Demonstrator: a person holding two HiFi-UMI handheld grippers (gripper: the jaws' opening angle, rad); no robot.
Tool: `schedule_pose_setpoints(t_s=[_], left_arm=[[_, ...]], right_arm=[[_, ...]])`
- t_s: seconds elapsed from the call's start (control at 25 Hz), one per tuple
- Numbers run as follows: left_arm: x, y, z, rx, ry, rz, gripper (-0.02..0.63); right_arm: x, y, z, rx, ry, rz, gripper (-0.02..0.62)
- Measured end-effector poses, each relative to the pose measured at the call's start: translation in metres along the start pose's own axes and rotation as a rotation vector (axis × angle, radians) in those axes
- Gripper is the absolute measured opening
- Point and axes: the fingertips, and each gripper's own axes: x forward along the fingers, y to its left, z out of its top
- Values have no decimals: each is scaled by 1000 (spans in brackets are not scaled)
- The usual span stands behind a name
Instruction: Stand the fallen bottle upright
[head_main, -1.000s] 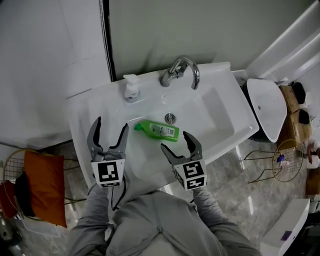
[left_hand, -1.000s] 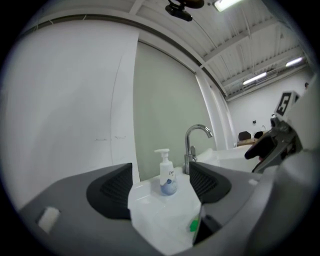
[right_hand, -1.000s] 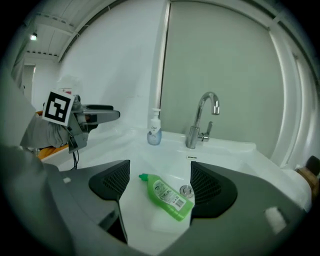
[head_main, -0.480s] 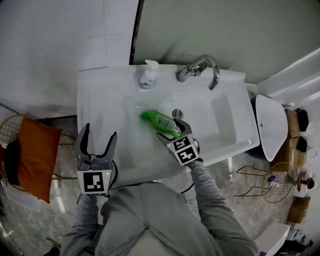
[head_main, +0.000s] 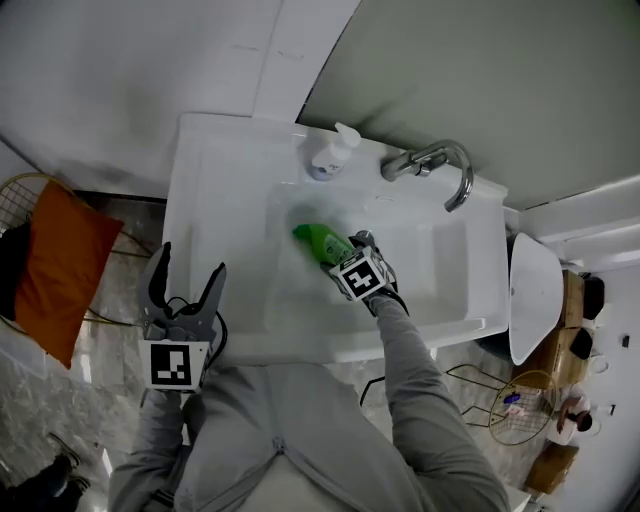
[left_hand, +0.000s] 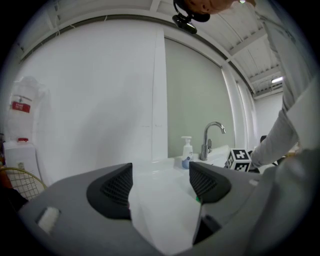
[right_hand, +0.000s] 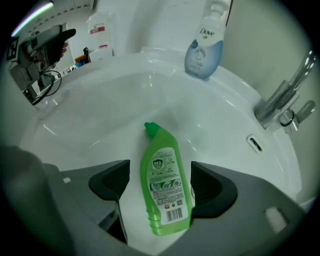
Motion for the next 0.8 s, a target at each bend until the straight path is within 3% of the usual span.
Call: schedule_pose_setpoints(t_s=[0.36, 0.8], left_arm=[[12, 19, -5, -23, 15, 23, 382], [38, 11, -17, -9, 58, -14, 382]], right_arm=[[41, 3, -31, -40, 200, 94, 382], [54, 3, -26, -174, 348, 213, 399]])
